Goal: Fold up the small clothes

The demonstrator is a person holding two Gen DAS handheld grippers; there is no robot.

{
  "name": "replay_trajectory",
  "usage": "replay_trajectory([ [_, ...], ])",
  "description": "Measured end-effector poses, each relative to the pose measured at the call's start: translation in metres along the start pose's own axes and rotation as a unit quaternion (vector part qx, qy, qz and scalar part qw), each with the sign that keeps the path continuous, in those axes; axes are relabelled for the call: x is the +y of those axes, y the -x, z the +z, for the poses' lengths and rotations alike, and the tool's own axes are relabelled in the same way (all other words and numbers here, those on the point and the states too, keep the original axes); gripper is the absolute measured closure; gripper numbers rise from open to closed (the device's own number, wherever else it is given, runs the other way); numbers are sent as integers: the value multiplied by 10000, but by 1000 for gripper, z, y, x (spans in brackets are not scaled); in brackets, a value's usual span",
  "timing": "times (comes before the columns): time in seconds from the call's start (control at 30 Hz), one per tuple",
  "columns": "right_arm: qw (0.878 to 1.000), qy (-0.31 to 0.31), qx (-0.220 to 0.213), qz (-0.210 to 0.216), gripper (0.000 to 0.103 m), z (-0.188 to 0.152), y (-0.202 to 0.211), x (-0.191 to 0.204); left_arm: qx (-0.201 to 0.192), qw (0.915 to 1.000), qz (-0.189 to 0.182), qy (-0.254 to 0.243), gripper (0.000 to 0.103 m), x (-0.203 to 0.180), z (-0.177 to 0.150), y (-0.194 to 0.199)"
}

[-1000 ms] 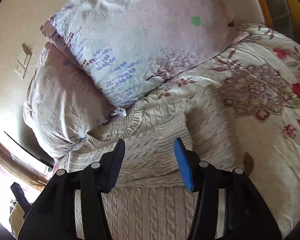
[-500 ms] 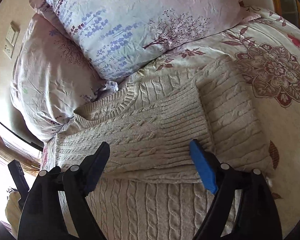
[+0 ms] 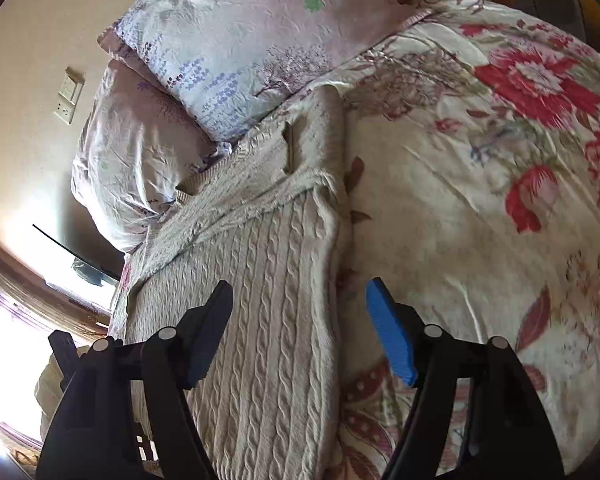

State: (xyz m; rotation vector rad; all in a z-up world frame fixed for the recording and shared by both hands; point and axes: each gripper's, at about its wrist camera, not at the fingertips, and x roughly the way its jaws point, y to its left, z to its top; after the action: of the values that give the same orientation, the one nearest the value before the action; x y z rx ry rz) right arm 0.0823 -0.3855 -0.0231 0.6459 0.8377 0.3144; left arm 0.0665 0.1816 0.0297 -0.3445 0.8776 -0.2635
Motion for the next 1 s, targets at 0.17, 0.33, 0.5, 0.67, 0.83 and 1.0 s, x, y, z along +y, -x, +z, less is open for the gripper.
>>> replay_trajectory([
  [0.17, 9988, -234, 119, 420, 60, -31, 9, -14, -49, 9996, -284, 59, 38, -7, -29, 9],
  [0.33, 9934, -201, 277, 1097, 69, -62, 20, -13, 18, 9967, -801, 101, 50, -18, -59, 20],
  [0.5, 9859, -39, 422, 1618, 70, -88, 28, -5, 12, 9935, -1125, 186, 53, -24, -87, 34],
  [0.67, 9821, 16, 640, 1773, 73, -109, 26, -3, 45, 9907, -1318, 331, 62, -26, -102, 40],
  [0.83, 9803, 33, 591, 1884, 85, -115, 28, -5, 197, 9915, -1237, 338, 83, -28, -102, 36],
  [1.0, 9800, 335, 324, 1933, 91, -109, 36, 7, 190, 9935, -1104, 186, 95, -34, -96, 34],
])
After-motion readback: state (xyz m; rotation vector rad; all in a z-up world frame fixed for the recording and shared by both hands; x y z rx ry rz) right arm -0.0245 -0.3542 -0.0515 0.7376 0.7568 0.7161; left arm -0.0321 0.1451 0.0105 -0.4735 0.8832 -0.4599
